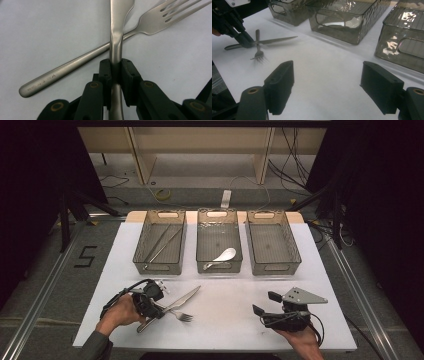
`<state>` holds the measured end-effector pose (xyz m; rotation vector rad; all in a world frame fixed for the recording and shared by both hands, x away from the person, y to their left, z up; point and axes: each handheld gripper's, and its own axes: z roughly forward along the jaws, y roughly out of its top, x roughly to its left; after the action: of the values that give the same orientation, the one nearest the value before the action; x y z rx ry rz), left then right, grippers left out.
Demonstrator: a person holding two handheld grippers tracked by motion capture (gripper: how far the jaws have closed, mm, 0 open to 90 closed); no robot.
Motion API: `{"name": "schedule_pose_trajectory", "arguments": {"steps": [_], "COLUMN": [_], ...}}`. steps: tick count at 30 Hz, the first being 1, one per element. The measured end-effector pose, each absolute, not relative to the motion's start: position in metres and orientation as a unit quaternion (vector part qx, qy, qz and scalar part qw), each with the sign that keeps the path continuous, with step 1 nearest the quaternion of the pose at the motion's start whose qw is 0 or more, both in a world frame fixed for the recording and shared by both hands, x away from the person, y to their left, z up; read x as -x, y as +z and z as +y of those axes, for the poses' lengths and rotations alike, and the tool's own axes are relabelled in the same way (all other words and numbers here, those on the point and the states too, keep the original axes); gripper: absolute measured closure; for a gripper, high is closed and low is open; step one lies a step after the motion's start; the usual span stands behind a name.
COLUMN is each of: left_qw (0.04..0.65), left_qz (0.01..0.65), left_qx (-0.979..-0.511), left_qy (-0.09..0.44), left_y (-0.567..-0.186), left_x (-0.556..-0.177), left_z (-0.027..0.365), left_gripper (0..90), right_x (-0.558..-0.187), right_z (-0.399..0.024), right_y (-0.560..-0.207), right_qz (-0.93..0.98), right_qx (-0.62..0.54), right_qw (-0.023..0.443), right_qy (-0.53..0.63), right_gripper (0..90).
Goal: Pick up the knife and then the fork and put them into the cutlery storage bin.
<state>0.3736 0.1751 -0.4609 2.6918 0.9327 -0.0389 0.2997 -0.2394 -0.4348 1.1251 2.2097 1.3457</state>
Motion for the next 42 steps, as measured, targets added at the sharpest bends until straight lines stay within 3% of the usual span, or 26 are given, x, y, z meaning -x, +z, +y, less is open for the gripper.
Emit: {"name": "schedule_pose_trajectory", "arguments": {"steps": [9,21,32,42], "left_qw": [0.191,0.192,0.176,0.158], "left_qz": [0.321,0.261,0.221,0.199], "left_qx": [-0.927,-0.944,-0.956,-0.963], "left_qy": [-0.035,-0.058,-0.079,-0.092], "left_y": [-0.444,-0.428,-0.425,-0.428], "left_x": [-0.371,-0.365,-0.364,-0.364], "left_z": [0.165,0.118,0.082,0.058], "left_gripper": [79.4,79.3,79.3,79.3], "right_x": [-0.298,-0.282,-0.278,-0.279], "right_z": [-0.228,-0.152,-0.125,-0.117], "right_y": [-0.434,-0.43,-0.437,-0.444], "right_qz": [0.779,0.843,0.881,0.898], "right_qx": [-0.377,-0.24,-0.168,-0.121], "right_qw": [0.148,0.116,0.142,0.207], "right_qy": [0.479,0.466,0.418,0.369], "right_gripper": [27.5,27.8,30.9,35.5]}}
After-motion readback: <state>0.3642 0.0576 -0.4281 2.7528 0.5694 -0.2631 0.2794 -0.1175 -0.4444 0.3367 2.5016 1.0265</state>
